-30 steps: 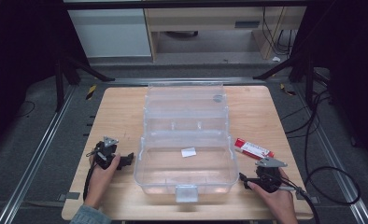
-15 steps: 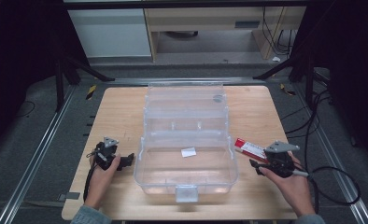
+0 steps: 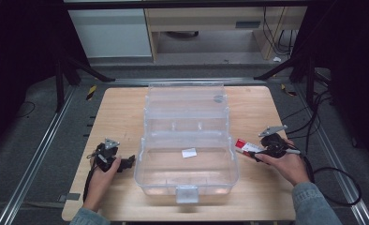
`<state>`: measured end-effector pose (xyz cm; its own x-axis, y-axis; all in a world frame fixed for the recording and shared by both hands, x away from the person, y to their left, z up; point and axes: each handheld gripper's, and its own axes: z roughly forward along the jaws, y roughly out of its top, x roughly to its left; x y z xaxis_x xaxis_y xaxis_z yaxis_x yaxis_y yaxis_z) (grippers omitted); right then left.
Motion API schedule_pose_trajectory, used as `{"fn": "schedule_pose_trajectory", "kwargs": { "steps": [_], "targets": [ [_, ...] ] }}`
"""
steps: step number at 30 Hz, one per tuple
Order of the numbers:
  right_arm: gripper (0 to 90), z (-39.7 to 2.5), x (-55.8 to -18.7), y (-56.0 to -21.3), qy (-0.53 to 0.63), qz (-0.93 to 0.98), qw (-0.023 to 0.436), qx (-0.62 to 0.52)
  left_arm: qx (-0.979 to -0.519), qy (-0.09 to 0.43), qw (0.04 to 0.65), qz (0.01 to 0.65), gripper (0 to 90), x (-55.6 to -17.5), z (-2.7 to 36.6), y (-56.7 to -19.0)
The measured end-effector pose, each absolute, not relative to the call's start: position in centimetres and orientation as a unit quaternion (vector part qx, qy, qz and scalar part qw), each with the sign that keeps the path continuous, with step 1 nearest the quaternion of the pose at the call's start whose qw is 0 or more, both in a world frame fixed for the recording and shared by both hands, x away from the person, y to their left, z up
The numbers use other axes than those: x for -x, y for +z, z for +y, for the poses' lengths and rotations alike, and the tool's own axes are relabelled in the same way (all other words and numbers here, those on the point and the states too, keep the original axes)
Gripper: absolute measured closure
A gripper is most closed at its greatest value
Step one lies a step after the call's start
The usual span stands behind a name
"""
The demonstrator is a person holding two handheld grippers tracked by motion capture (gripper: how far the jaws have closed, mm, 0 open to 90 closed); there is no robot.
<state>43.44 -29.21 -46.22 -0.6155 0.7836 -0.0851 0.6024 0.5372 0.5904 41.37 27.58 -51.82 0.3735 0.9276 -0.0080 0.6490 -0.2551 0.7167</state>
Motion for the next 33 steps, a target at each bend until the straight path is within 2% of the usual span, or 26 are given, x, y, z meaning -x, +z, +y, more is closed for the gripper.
{"fn": "schedule_pose_trajectory", "kwargs": {
  "steps": [12, 16, 21, 33],
  "targets": [
    [37.2, -29.9, -43.3, -47.1, 0.247, 0.871, 0.158, -0.395, -0.766, 0.213, 0.326, 0.511, 0.0, -40.9, 27.6, -51.8],
    [45.8, -30.5, -42.1, -46.9, 0.249, 0.868, 0.158, -0.4, -0.766, 0.213, 0.325, 0.511, 0.0, -40.8, 27.6, -51.8],
    [49.1, -30.4, -40.4, -47.0, 0.23, 0.861, 0.16, -0.424, -0.766, 0.213, 0.326, 0.511, 0.0, -40.8, 27.6, -51.8],
    [47.7, -29.8, -36.3, -46.5, 0.234, 0.849, 0.159, -0.447, -0.768, 0.213, 0.326, 0.509, 0.0, -40.8, 27.6, -51.8]
  ]
}}
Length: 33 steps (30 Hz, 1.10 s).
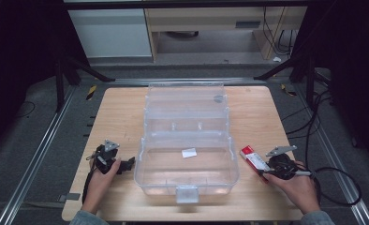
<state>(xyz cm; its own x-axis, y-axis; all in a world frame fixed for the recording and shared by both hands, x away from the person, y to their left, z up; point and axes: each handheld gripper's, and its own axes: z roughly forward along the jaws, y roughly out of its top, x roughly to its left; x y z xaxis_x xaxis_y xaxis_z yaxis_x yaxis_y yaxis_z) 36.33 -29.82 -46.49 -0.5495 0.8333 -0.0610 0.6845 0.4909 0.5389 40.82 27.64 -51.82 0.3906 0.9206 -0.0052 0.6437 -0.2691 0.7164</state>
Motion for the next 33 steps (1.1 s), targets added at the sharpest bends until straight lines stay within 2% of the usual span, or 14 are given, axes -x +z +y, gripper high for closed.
{"fn": "schedule_pose_trajectory", "kwargs": {
  "steps": [8, 23, 33],
  "targets": [
    [39.8, -30.2, -36.4, -44.4, 0.212, 0.852, 0.148, -0.455, -0.768, 0.212, 0.326, 0.509, 0.0, -40.9, 27.6, -51.8],
    [38.1, -29.4, -37.5, -44.7, 0.13, 0.871, 0.103, -0.463, -0.768, 0.211, 0.326, 0.51, 0.0, -41.1, 27.5, -51.8],
    [40.6, -29.1, -37.8, -45.3, 0.104, 0.876, 0.08, -0.463, -0.767, 0.212, 0.326, 0.51, 0.0, -41.1, 27.5, -51.8]
  ]
}}
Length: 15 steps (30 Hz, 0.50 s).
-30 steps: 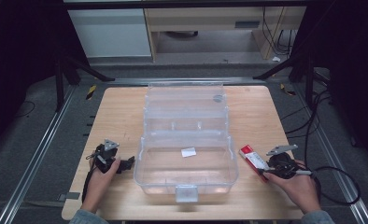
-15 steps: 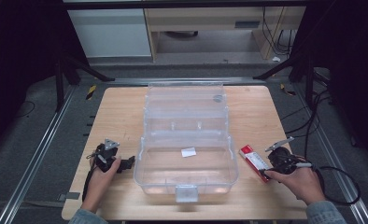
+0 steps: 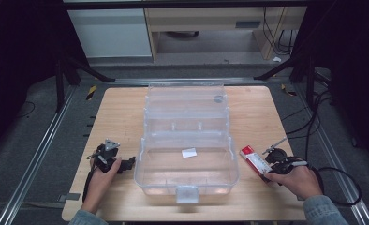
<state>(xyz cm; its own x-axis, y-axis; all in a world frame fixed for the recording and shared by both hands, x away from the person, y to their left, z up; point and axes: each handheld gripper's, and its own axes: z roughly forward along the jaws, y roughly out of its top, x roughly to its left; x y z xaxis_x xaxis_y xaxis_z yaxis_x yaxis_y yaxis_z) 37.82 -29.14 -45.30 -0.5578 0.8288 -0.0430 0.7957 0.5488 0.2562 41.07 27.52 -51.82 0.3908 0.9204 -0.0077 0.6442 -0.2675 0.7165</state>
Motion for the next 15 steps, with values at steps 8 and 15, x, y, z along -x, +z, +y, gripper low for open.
{"fn": "schedule_pose_trajectory", "kwargs": {
  "steps": [8, 15],
  "targets": [
    [42.7, -29.36, -37.88, -46.06, 0.097, 0.879, 0.066, -0.461, -0.765, 0.213, 0.326, 0.513, 0.0, -41.08, 27.45, -51.82],
    [47.1, -29.33, -37.89, -46.15, 0.1, 0.88, 0.059, -0.461, -0.765, 0.213, 0.326, 0.513, 0.0, -41.09, 27.44, -51.82]
  ]
}}
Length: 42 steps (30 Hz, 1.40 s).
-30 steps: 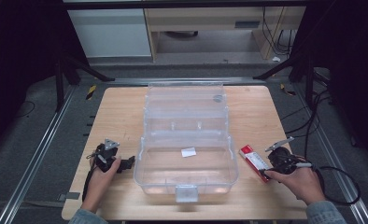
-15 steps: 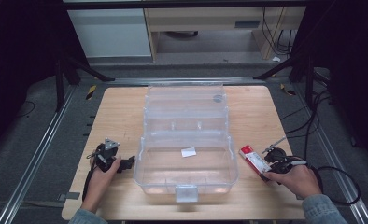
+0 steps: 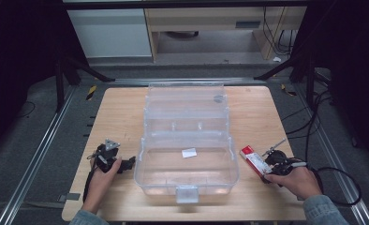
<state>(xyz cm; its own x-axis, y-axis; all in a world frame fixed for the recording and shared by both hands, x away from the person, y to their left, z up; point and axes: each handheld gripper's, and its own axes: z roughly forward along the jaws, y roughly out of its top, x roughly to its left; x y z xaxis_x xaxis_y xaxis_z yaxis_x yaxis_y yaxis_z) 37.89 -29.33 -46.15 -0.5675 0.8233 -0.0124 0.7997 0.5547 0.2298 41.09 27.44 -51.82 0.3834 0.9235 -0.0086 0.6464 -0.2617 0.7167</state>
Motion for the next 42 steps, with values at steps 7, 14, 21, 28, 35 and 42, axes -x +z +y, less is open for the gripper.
{"fn": "schedule_pose_trajectory", "kwargs": {
  "steps": [7, 14, 21, 28, 35, 42],
  "targets": [
    [49.1, -29.1, -38.3, -46.1, 0.089, 0.88, 0.051, -0.465, -0.766, 0.213, 0.326, 0.512, 0.0, -41.1, 27.4, -51.8],
    [51.4, -29.3, -38.4, -45.7, 0.1, 0.884, 0.069, -0.451, -0.767, 0.212, 0.326, 0.511, 0.0, -41.2, 27.4, -51.8],
    [51.5, -30.3, -38.0, -43.3, 0.14, 0.878, 0.095, -0.448, -0.767, 0.212, 0.326, 0.51, 0.0, -41.2, 27.5, -51.8],
    [51.5, -30.6, -37.8, -40.5, 0.171, 0.88, 0.12, -0.427, -0.767, 0.213, 0.326, 0.51, 0.0, -41.2, 27.5, -51.8],
    [51.4, -30.9, -37.6, -38.2, 0.211, 0.879, 0.141, -0.405, -0.766, 0.212, 0.327, 0.511, 0.0, -41.2, 27.4, -51.8],
    [51.5, -30.2, -37.4, -36.7, 0.228, 0.883, 0.15, -0.382, -0.766, 0.212, 0.327, 0.511, 0.0, -41.2, 27.4, -51.8]
  ]
}}
